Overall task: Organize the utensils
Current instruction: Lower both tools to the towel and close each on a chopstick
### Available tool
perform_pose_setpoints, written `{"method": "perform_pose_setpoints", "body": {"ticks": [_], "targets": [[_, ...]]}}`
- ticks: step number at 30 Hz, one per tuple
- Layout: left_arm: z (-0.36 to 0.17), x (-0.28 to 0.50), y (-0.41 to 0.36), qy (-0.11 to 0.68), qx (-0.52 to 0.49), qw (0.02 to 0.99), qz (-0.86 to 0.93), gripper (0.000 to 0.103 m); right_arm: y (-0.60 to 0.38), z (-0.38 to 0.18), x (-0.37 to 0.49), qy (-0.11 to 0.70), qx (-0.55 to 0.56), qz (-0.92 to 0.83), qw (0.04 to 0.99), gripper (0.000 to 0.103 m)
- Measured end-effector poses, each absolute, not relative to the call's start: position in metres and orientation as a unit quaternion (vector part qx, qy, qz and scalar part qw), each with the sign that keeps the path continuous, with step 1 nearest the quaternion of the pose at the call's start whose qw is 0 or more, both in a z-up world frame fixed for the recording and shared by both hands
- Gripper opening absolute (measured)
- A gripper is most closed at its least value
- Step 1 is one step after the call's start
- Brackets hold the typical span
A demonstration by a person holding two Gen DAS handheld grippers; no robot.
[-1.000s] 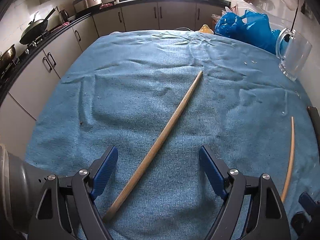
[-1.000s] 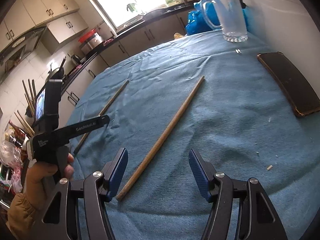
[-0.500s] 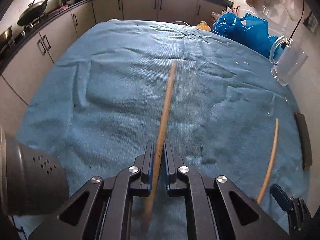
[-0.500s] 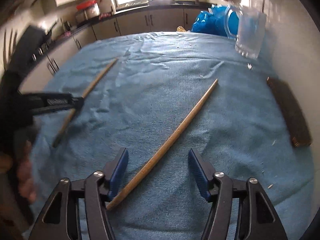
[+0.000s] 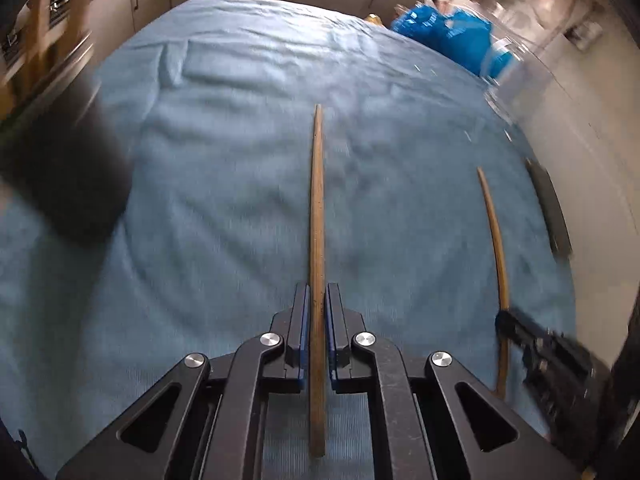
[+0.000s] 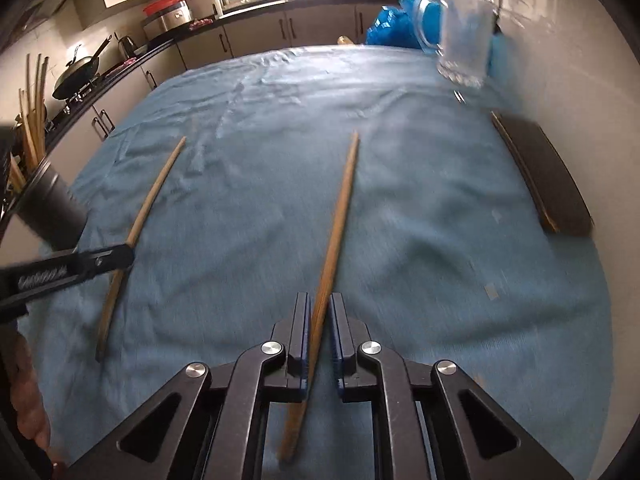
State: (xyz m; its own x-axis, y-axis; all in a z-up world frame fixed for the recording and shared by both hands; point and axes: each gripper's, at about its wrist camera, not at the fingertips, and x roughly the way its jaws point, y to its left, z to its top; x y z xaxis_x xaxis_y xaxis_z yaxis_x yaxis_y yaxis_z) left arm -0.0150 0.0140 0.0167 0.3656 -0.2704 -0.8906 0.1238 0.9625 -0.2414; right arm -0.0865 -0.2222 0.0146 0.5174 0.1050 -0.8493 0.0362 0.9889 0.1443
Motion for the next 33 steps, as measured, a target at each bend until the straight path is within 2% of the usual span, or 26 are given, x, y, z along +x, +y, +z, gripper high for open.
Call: {"method": "perform_pose_setpoints", "body": {"ticks": [6, 7, 8, 9, 10, 11, 12, 13, 16, 19, 23, 27, 33], "targets": [[0.017, -0.067, 0.021, 0.559, -0.063, 0.812, -0.156, 0.007, -0.237, 0.018, -0.142, 0.507, 0.07, 0.025, 0.859, 0.01], [0.019, -0.07, 0.022, 0.559, -0.063, 0.811, -0.161, 0.007, -0.238, 0.018, -0.147, 0.511, 0.072, 0.028, 0.856, 0.015], [0.022, -0.073, 0.022, 0.557, -0.064, 0.811, -0.165, 0.008, -0.239, 0.019, -0.15, 0.513, 0.078, 0.037, 0.854, 0.03], [0.028, -0.075, 0.024, 0.552, -0.066, 0.814, -0.168, 0.012, -0.24, 0.019, -0.152, 0.512, 0.086, 0.047, 0.853, 0.041], [0.033, -0.077, 0.025, 0.545, -0.067, 0.818, -0.171, 0.021, -0.242, 0.021, -0.153, 0.511, 0.089, 0.049, 0.854, 0.055], [0.039, -0.077, 0.026, 0.538, -0.066, 0.822, -0.175, 0.027, -0.243, 0.024, -0.153, 0.506, 0.086, 0.045, 0.857, 0.056], [0.043, -0.076, 0.026, 0.532, -0.064, 0.826, -0.175, 0.034, -0.243, 0.026, -0.153, 0.503, 0.083, 0.042, 0.859, 0.056], [0.047, -0.074, 0.026, 0.524, -0.06, 0.832, -0.172, 0.035, -0.244, 0.031, -0.149, 0.498, 0.08, 0.042, 0.862, 0.056], [0.054, -0.058, 0.025, 0.513, -0.048, 0.842, -0.162, 0.035, -0.244, 0.039, -0.132, 0.494, 0.076, 0.046, 0.865, 0.056], [0.051, -0.032, 0.017, 0.516, -0.05, 0.84, -0.159, 0.035, -0.243, 0.036, -0.107, 0.5, 0.061, 0.041, 0.863, 0.047], [0.037, 0.002, 0.002, 0.526, -0.038, 0.837, -0.148, 0.035, -0.244, 0.026, -0.073, 0.515, 0.061, 0.04, 0.854, 0.047], [0.018, 0.028, -0.004, 0.547, -0.028, 0.826, -0.135, 0.023, -0.245, 0.018, -0.047, 0.524, 0.055, 0.04, 0.849, 0.039], [0.014, 0.045, -0.011, 0.549, -0.029, 0.826, -0.127, 0.022, -0.242, 0.015, -0.019, 0.534, 0.028, 0.035, 0.844, 0.034]]}}
